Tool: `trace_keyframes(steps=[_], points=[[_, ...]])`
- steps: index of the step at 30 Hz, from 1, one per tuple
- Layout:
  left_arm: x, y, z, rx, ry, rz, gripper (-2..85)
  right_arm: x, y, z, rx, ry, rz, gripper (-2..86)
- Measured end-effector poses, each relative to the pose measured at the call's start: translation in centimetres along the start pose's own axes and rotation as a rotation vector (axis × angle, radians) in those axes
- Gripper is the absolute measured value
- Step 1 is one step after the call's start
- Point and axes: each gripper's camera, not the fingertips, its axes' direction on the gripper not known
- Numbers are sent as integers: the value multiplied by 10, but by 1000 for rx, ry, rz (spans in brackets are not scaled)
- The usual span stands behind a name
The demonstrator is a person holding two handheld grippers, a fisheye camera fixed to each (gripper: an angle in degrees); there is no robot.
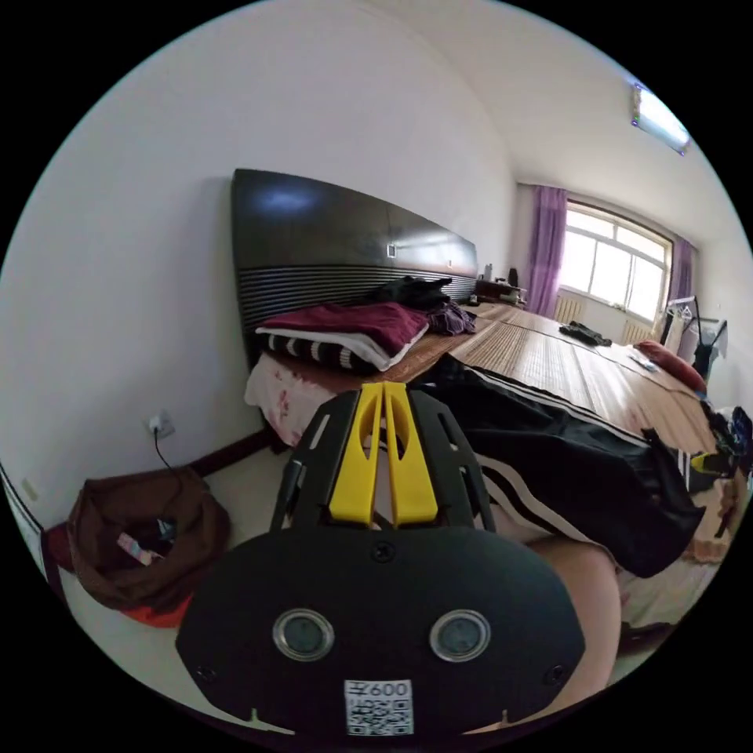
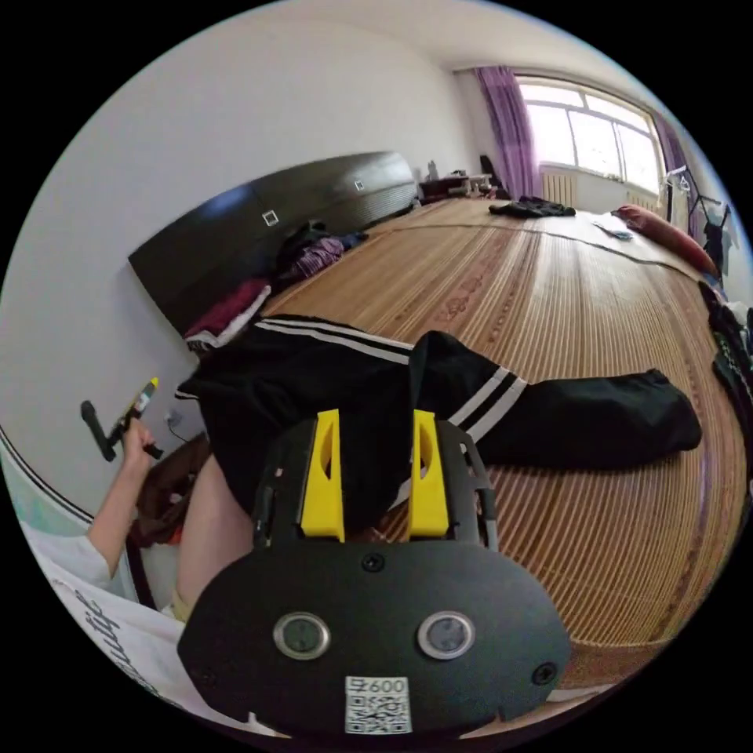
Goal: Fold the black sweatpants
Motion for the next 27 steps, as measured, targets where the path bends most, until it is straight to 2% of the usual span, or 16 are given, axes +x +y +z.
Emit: trace_keyframes(steps=[2,3,5,6,8,9,11,14,16,19,22,24,26,27], points=[[7,4,13,-17,166,66,5,-18,-25,40,-177,123,-122,48],[15,4,17,-21,203,113,5,-20,-29,37,-162,116,-137,34],[65,6,32,-48,252,354,4,-12,-39,-9,-49,42,-124,1],[78,10,35,-52,244,405,4,-7,-40,-26,-4,15,-102,-2],[119,32,52,-51,223,535,5,8,-22,-124,309,-100,-11,-6],[128,39,57,-56,233,560,5,11,-12,-150,394,-98,30,-7],[163,72,70,-92,312,632,6,9,37,-235,650,-33,229,-8],[205,115,60,-100,456,688,7,-33,62,-303,773,130,271,-8],[225,142,39,-48,541,727,8,-67,49,-323,796,191,224,-8],[243,188,21,79,555,815,9,-120,-10,-318,717,357,135,-8],[244,227,54,54,436,901,9,-123,-91,-274,519,537,134,-6],[228,242,89,-8,370,925,9,-91,-142,-222,329,620,137,-3],[187,250,139,-93,287,918,9,-14,-192,-135,-92,601,197,12],[175,251,151,-108,269,917,9,3,-197,-119,-190,564,211,19]])
